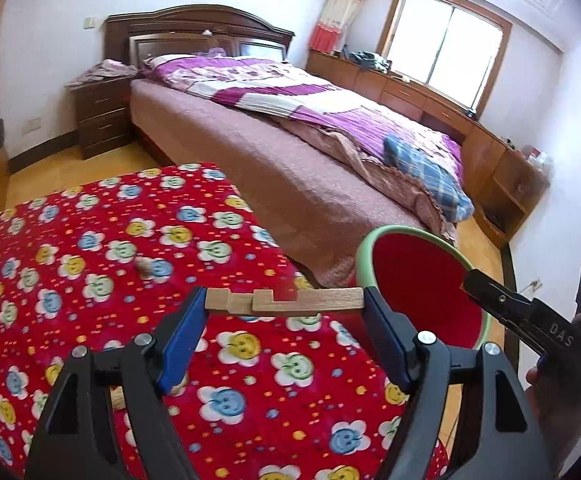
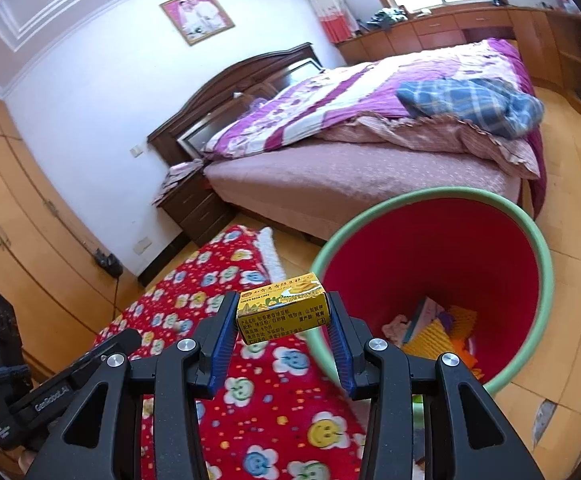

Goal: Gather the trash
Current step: 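Carry the yellow box and wooden block over the red bucket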

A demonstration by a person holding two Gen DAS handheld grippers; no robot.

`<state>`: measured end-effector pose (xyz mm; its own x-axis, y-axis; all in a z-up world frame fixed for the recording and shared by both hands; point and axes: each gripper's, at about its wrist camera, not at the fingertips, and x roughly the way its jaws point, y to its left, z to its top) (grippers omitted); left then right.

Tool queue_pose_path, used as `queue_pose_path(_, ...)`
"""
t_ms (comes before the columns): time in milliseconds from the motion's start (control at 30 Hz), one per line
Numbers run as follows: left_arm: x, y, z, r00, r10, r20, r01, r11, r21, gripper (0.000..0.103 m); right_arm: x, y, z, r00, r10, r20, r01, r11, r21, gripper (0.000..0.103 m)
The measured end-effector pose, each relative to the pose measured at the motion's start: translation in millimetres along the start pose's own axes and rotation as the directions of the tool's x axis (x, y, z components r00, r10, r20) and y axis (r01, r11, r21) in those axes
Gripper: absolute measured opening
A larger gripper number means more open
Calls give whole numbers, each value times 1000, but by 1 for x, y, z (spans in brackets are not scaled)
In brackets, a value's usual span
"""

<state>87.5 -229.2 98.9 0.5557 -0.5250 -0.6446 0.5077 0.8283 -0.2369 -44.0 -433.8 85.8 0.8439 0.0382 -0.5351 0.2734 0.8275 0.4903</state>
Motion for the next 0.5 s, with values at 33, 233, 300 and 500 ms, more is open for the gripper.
queue_pose_path(33,3,-3,0,1000,-7,0,7,1000,9,77,0,-4,0,1000,-9,2,9,1000,4,44)
queue_pose_path(233,21,-26,-1,998,-55,-10,56,997,56,77,-2,-32,-4,997,-77,7,76,996,35,44)
queue_pose_path(300,27,-34,-2,998,-68,-14,69,995,72,77,-2,-39,-4,996,-95,5,94,995,42,45)
queue_pose_path(500,45,-52,-6,995,-94,-37,98,990,102,77,-2,-61,-6,992,-125,1,125,989,77,45)
